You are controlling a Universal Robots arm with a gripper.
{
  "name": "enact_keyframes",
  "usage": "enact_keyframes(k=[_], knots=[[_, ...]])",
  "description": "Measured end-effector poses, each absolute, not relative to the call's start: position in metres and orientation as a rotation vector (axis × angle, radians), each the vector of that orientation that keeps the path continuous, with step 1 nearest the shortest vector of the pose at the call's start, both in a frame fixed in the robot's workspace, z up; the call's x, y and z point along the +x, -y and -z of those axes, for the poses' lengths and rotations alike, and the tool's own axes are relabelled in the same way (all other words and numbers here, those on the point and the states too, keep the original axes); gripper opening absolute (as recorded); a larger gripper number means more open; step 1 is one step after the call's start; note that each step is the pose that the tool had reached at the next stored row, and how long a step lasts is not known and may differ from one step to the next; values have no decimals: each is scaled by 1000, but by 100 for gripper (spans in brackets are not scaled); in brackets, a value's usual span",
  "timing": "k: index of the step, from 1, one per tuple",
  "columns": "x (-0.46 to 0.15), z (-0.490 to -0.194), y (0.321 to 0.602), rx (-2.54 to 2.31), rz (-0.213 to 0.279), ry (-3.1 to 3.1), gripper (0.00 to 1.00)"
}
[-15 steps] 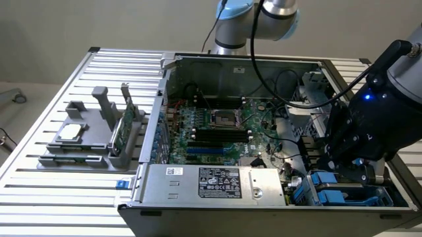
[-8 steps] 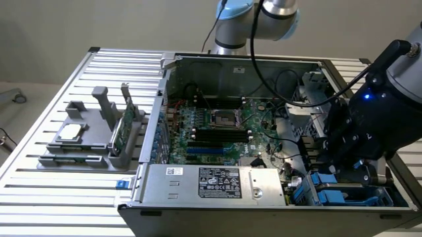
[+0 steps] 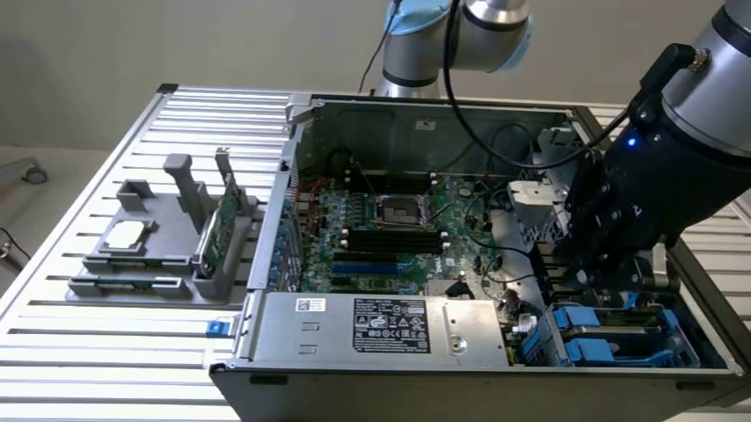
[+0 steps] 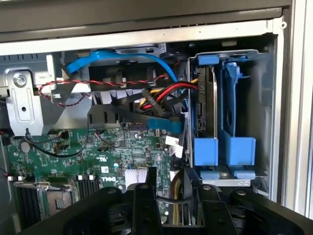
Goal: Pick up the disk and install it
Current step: 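Insert the first disk wire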
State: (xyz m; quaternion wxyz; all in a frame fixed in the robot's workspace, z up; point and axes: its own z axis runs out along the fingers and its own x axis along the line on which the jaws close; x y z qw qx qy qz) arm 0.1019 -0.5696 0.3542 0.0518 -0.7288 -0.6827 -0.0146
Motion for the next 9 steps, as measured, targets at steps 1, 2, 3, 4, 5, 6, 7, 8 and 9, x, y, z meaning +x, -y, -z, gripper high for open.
enact_keyframes(k=[1, 2, 3, 4, 5, 6, 7, 8, 9], knots=[[103, -355, 569, -2217, 44, 2077, 36], [104, -356, 568, -2219, 41, 2078, 36], [105, -359, 568, -2222, 36, 2081, 36], [108, -360, 568, -2222, 36, 2081, 36], [111, -361, 568, -2222, 35, 2081, 36], [114, -361, 568, -2222, 35, 2081, 36], [117, -361, 568, -2222, 35, 2081, 36], [120, -361, 568, -2222, 35, 2081, 36], [122, -361, 568, -2222, 35, 2081, 36]])
